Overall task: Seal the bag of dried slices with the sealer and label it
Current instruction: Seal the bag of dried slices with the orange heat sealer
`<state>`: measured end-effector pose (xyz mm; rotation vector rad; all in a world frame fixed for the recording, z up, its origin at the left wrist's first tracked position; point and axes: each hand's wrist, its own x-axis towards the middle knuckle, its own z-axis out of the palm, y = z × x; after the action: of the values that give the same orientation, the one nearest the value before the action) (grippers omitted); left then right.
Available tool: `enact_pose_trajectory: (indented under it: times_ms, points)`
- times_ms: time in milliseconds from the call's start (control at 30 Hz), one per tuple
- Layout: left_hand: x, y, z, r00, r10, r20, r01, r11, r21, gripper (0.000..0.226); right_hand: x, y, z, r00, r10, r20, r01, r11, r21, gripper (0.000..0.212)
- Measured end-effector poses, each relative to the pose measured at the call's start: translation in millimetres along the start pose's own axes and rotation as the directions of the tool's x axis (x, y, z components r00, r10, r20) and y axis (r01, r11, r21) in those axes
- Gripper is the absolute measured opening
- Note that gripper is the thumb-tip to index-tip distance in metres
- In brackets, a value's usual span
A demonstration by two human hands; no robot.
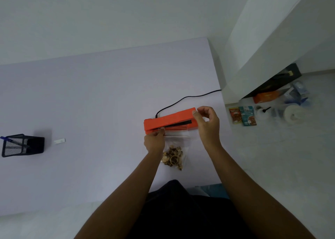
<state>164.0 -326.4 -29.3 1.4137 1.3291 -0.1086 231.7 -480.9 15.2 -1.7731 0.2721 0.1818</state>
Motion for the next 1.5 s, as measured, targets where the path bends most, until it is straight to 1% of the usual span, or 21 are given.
enact_pose_trajectory:
  times_ms: [100,200,300,433,567,700,867,1000,1100,1300,1433,1500]
  points:
    - [1,-1,0,1.0,0.011,-0.008,-0.011,1.0,0.021,0.028,7,21,-2,0.995,0.087,-0.055,-0.088,0.996,-0.006,0.027]
    - [3,-1,1,1.0,0.01,-0.013,-0.01,0.999,0.04,0.024,13,39,-3,0.983,0.162,-0.081,-0.163,0.986,-0.011,0.035]
    - [4,-2,1,1.0,0.021,-0.009,-0.02,0.998,0.053,0.023,17,50,-4,0.968,0.239,-0.076,-0.238,0.971,0.022,0.039]
    - [5,-2,2,0.999,0.034,-0.007,-0.034,0.998,0.057,0.027,20,56,-4,0.956,0.287,-0.064,-0.284,0.957,0.052,0.041]
    - [7,-4,3,0.999,0.038,-0.012,-0.037,0.997,0.061,0.033,20,55,-4,0.95,0.309,-0.053,-0.304,0.949,0.09,0.041]
    - [8,-3,0,0.999,0.038,-0.007,-0.037,0.998,0.055,0.027,19,56,-5,0.943,0.331,-0.031,-0.325,0.939,0.114,0.041]
    - [8,-6,-1,0.999,0.045,-0.007,-0.044,0.998,0.046,0.026,22,59,-7,0.928,0.373,-0.01,-0.368,0.919,0.143,0.045]
    - [10,-6,0,0.999,0.049,-0.002,-0.049,0.997,0.052,0.027,27,61,-8,0.917,0.399,-0.008,-0.394,0.909,0.137,0.055]
    - [9,-6,0,0.999,0.04,-0.001,-0.04,0.998,0.054,0.027,28,60,-8,0.914,0.406,-0.003,-0.402,0.905,0.137,0.059]
    - [8,-5,-1,0.999,0.042,0.002,-0.042,0.998,0.045,0.027,26,58,-8,0.911,0.411,-0.003,-0.407,0.904,0.13,0.059]
    - [8,-7,-1,0.999,0.04,-0.001,-0.04,0.998,0.041,0.035,26,59,-8,0.912,0.411,-0.004,-0.407,0.905,0.12,0.058]
    - [8,-7,-1,0.999,0.042,0.002,-0.042,0.998,0.042,0.034,25,59,-9,0.908,0.419,-0.004,-0.415,0.902,0.118,0.059]
